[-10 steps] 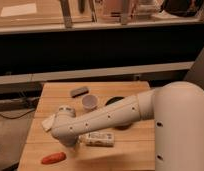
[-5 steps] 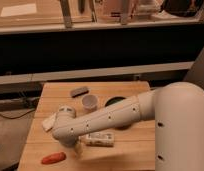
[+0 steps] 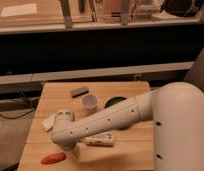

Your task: Place the pepper in the ceramic cup

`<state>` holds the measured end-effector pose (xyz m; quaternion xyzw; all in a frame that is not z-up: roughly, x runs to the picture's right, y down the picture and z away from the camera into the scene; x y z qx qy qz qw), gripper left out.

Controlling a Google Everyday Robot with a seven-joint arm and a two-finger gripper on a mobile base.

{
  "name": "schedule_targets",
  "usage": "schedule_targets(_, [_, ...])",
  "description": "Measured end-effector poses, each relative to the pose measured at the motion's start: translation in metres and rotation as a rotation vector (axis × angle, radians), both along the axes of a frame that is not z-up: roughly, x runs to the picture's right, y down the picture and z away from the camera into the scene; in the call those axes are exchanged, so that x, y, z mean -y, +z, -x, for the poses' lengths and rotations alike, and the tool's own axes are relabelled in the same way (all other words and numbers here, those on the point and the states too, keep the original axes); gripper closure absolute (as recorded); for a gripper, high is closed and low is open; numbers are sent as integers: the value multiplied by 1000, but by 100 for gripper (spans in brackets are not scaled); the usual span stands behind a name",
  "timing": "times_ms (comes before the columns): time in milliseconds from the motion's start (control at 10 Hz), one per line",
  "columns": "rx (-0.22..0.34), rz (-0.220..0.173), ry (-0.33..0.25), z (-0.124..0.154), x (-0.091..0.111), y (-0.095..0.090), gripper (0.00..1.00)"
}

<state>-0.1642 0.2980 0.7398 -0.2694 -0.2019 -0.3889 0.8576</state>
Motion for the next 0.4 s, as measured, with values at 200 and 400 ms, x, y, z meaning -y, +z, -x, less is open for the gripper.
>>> schedule_targets(200, [-8, -3, 29, 5, -4, -2, 20])
schedule_targets(400, [-17, -7, 62, 8, -8, -4, 20])
